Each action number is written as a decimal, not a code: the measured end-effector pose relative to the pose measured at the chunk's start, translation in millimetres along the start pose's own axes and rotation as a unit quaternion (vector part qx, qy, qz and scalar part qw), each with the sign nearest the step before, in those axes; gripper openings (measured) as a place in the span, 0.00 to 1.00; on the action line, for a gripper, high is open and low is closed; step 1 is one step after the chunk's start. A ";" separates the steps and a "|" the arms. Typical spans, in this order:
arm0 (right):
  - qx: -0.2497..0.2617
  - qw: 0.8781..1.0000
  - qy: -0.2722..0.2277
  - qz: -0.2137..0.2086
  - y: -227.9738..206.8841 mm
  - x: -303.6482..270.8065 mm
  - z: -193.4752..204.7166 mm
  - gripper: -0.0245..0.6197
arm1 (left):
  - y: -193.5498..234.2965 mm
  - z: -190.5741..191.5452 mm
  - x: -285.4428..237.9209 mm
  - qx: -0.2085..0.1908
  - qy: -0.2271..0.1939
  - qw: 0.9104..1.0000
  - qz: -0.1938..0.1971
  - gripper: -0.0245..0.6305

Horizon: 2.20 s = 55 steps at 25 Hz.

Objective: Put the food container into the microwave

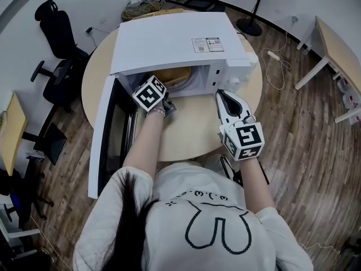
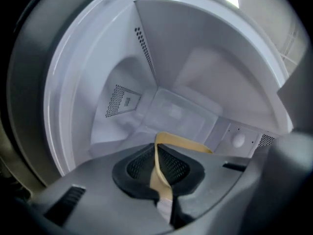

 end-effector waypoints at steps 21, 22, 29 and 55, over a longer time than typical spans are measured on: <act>-0.014 1.000 0.002 0.000 8.6 -7.9 -14.2 0.09 | -1.8 -3.8 12.1 -0.027 -0.012 0.999 0.028 0.29; -0.015 1.000 0.003 0.000 8.8 -8.1 -16.5 0.09 | -1.5 -5.0 13.3 -0.027 -0.011 0.999 0.028 0.29; -0.025 1.000 0.012 -0.002 8.7 -9.3 -34.9 0.09 | -2.6 -12.2 28.4 -0.038 -0.004 0.999 0.030 0.29; -0.025 0.996 0.004 -0.083 -3.0 -6.5 -79.9 0.09 | -19.6 -45.6 119.9 -0.115 -0.046 0.991 0.049 0.29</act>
Point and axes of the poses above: the fingertips, and each gripper's own axes: x backward along the fingers, y to its left, z out of its underside, the point moved 10 cm from there along x, backward along the fingers, and after that the axes turned 7 degrees about -x, right-handed, at the moved point
